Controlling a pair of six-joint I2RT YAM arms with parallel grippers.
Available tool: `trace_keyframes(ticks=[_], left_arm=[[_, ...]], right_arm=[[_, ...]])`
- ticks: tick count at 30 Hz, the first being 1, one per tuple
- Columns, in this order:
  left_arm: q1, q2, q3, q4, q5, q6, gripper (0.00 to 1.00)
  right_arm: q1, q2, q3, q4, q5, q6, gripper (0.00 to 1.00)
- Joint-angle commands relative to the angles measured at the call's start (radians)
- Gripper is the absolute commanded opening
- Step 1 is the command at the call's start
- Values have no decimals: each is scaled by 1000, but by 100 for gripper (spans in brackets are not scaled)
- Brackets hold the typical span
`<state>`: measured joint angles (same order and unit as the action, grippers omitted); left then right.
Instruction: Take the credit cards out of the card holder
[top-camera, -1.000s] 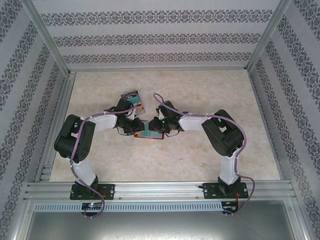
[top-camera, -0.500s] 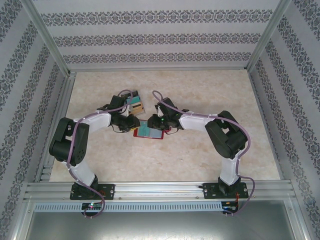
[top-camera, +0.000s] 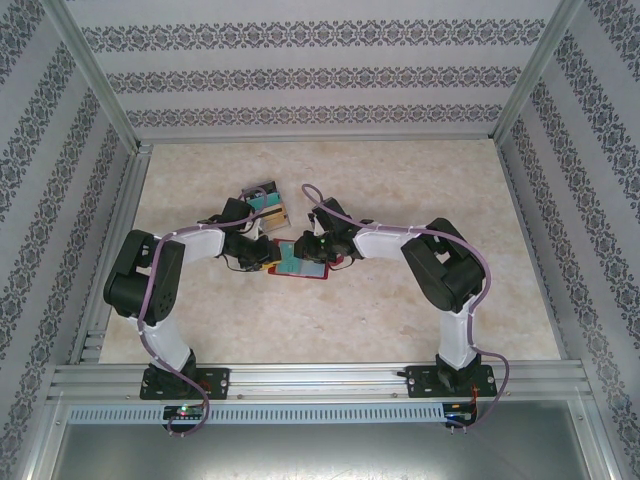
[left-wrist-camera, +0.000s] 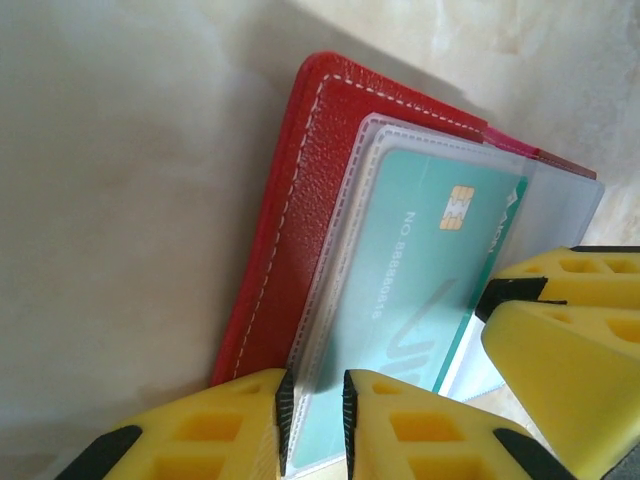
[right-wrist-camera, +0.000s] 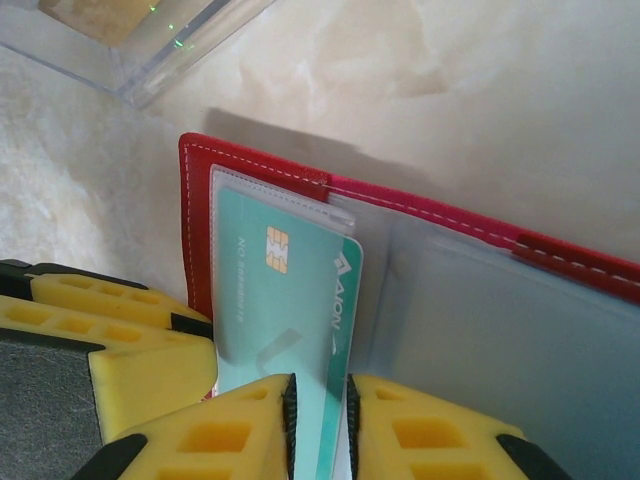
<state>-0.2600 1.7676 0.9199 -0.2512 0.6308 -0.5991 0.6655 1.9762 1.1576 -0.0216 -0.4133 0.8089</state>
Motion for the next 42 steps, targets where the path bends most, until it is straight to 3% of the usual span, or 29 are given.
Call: trace_keyframes(ticks=[1,12,21,27,37,42], left_arm=[[1,26,-23,4,1,-1,24],[-6,23,-18,0,3,-5,24],[-6,36,-17,-39,-35,-12,23],[-11,42,-20,-26,-21,-14,23],[-16,47,-17,-25,-11,-11,23],[-21,52,-13,-28,-6,-9,23]], right_arm=[[3,23,7,13,-27,10,22],[2,27,0,23,-38,21,22],[7,9,23,-128,69,31,26],[8,26,25,-65,9,21,26],[6,39,23,6,-49,28,18],[1,36,9,32,-63,36,6]])
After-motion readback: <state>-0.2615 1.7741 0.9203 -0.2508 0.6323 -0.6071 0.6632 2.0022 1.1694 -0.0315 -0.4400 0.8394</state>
